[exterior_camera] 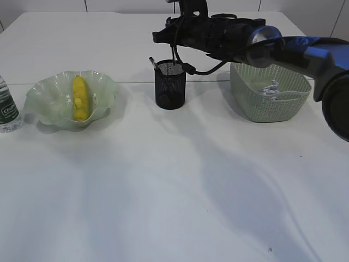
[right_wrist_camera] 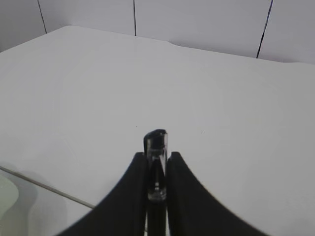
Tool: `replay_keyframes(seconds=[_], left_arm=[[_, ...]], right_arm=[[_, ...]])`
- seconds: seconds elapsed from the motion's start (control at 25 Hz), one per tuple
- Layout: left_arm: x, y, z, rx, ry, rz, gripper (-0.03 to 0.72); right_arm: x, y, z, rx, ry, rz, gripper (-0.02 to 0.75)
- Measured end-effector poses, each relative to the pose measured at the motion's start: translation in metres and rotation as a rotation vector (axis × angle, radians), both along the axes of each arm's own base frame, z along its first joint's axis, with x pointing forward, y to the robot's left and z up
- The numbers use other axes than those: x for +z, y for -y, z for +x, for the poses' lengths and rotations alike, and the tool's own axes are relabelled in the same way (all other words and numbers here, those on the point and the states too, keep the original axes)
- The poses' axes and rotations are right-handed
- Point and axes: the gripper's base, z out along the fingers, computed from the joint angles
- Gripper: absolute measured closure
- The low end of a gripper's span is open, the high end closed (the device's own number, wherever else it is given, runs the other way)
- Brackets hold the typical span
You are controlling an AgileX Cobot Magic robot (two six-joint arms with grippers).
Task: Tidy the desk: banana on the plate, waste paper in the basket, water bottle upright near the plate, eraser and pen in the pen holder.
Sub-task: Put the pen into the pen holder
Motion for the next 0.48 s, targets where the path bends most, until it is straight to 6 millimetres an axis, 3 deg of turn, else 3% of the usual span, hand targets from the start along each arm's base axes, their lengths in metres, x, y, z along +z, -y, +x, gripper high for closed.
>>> replay_keyframes(seconds=[0.48], left_arm=[[0.0001,0.0002,0.0002,-0.003,0.002,0.0,0.447]], right_arm=[[0.0,0.0,0.0,0.001,0.002,-0.005,0.642]])
